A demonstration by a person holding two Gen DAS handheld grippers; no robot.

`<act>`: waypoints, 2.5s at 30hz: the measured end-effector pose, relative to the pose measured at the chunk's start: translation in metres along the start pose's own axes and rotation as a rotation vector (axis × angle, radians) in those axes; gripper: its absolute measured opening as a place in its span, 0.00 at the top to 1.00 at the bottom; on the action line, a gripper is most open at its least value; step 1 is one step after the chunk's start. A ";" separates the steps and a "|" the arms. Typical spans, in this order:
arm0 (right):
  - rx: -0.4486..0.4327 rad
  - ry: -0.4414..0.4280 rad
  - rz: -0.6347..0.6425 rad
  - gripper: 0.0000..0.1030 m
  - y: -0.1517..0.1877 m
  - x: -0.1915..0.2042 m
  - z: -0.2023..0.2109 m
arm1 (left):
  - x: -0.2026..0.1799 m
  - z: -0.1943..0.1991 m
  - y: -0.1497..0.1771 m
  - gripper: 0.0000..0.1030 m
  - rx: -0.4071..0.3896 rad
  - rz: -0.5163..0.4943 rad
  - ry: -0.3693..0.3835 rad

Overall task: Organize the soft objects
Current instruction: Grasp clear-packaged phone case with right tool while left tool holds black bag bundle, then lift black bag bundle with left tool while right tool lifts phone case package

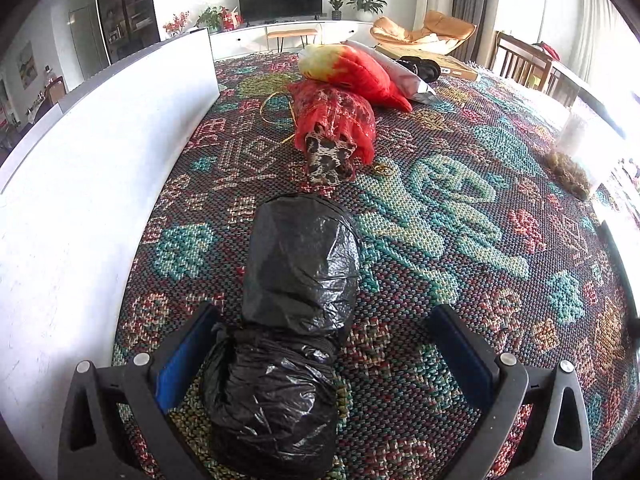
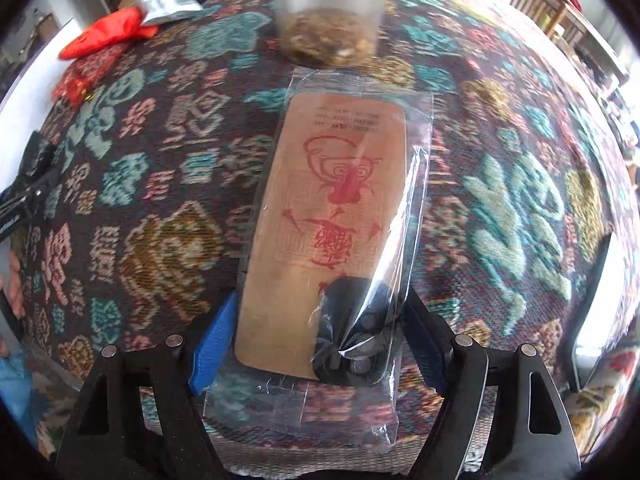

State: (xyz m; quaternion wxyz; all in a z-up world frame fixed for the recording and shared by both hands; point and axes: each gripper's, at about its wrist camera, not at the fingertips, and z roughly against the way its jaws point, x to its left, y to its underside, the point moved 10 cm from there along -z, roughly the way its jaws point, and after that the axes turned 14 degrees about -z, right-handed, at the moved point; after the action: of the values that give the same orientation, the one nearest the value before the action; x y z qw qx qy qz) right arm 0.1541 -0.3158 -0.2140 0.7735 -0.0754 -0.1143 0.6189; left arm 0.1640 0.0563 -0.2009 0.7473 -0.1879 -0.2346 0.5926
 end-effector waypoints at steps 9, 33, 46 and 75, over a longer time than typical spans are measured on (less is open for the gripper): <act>-0.329 0.070 -0.263 0.15 -0.118 -0.041 -0.021 | 0.000 0.000 0.000 0.00 0.000 0.000 0.000; -0.388 0.062 -0.284 0.10 -0.114 -0.038 -0.021 | 0.000 -0.001 0.000 0.00 -0.001 0.000 0.000; -0.388 0.062 -0.284 0.10 -0.115 -0.037 -0.021 | 0.000 -0.001 0.000 0.00 -0.001 0.001 -0.001; -0.365 -0.624 -0.622 0.26 -0.149 -0.073 0.094 | -0.008 0.057 -0.027 0.65 -0.031 0.174 0.321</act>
State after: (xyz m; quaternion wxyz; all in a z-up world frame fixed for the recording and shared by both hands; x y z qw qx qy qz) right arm 0.2535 -0.4224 -0.0908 0.8250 0.0170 -0.4650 0.3208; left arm 0.1512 0.0428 -0.1398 0.7182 -0.3110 -0.1041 0.6137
